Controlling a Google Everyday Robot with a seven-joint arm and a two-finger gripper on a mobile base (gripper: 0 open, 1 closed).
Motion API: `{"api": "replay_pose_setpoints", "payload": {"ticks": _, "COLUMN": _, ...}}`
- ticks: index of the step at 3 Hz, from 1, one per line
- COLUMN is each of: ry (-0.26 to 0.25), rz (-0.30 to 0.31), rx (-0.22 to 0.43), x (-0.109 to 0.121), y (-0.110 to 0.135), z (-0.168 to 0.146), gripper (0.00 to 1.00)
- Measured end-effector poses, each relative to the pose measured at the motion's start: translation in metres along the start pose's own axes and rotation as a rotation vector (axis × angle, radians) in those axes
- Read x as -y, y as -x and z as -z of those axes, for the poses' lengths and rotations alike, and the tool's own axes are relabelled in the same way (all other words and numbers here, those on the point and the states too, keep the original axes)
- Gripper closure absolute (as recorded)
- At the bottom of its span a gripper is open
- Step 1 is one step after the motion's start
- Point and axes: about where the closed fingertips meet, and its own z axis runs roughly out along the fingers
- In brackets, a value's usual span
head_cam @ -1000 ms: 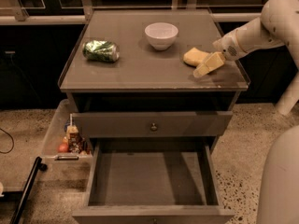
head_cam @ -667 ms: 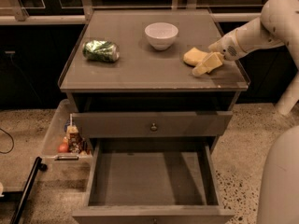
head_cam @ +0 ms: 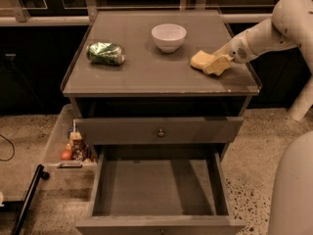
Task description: Place sponge into middle drawer
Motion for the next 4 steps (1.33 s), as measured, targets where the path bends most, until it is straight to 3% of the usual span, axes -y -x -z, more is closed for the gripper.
{"api": "replay_pose_setpoints", "payload": {"ticks": 1, "ry": 0.001, "rz": 0.001, "rx": -0.001, "x": 0.000, "y": 0.000, "z": 0.000, "gripper": 0.89}}
{"api": "replay_pose_setpoints", "payload": {"ticks": 2, "ry": 0.016, "rz": 0.013, "rx": -0.010, "x": -0.006, "y": 0.002, "z": -0.005, "gripper": 1.00}}
{"api": "replay_pose_setpoints", "payload": {"ticks": 4, "ry": 0.070, "rz": 0.140, "rx": 0.023, "x": -0.050, "y": 0.005, "z": 0.024, "gripper": 1.00}}
